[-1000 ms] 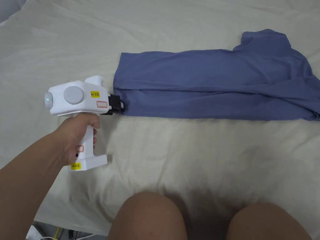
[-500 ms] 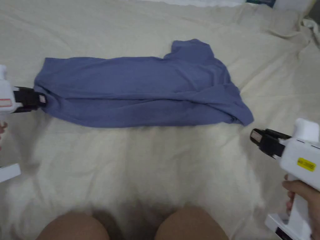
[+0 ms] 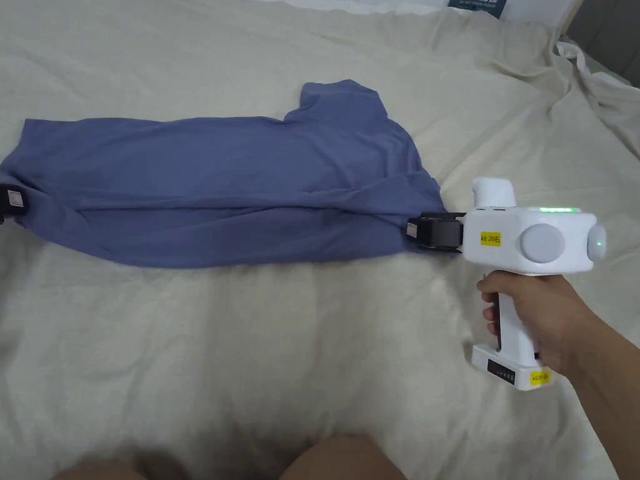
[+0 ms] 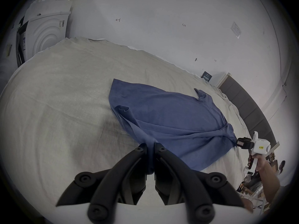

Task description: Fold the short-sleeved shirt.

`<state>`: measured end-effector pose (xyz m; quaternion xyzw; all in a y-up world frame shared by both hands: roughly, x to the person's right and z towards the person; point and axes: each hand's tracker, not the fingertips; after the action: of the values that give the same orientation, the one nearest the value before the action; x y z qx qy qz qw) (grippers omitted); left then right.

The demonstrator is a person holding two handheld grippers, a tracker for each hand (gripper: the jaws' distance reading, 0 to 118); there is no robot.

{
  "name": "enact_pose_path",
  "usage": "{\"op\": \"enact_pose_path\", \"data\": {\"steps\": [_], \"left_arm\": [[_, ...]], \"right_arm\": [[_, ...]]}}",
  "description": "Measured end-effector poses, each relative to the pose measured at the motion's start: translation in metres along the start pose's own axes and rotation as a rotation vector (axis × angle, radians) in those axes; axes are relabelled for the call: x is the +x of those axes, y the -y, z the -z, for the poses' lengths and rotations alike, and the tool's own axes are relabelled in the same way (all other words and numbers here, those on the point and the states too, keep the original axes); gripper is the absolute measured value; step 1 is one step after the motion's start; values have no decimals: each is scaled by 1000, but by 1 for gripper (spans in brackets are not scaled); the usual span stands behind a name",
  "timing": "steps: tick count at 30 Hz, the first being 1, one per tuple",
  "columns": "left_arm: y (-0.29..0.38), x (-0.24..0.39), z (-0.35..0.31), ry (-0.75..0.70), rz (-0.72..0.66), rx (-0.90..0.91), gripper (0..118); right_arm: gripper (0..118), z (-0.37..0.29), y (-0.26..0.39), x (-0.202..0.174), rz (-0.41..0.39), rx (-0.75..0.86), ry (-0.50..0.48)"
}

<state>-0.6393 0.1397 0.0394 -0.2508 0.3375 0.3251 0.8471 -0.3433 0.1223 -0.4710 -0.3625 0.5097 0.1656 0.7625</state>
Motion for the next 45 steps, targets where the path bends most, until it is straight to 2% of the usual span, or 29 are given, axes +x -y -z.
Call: {"op": "enact_pose_path", "data": {"steps": [2,5,6,8,10,11,13,15,16,18,20,22,26,45], "left_arm": [[0,-4,3,0,-7,-2,8],[0,-14,9,-2,-7,-6,8],[0,-14,10,-1,-8,-8,8],[2,-15,11,3,-5,-12,8],[3,-16,13,4,-7,-14,8],[3,-17,13,7,-8,-16,8],[4,-19,14,5,-9,-15,8],[4,-23,14,6,-14,-14,8],[4,-25,13,8,-16,-12,8],[5,-26,9,11,-15,-5,8],[5,-30,4,22,-16,6,8],[5,-33,-1,32,-14,15,8],[7,-38,-12,40,-9,31,8],[52,-40,-82,49,11,39,6]], "right_arm": [[92,14,-1,-4,-39,-11,43],[48,21,0,-13,-58,-12,50],[40,24,1,-17,-65,-24,52],[35,28,3,-21,-67,-32,50],[15,29,4,-23,-81,-30,63],[11,29,4,-23,-82,-27,68],[9,29,2,-22,-73,-25,49],[8,28,5,-30,-159,-5,94],[8,24,4,-33,-162,2,82],[8,12,1,-35,-138,10,24],[8,1,-2,-34,-130,46,25],[8,-13,-6,-30,-81,75,-42],[8,-33,-9,-19,3,117,-79],[8,-112,52,-15,70,166,-125]]}}
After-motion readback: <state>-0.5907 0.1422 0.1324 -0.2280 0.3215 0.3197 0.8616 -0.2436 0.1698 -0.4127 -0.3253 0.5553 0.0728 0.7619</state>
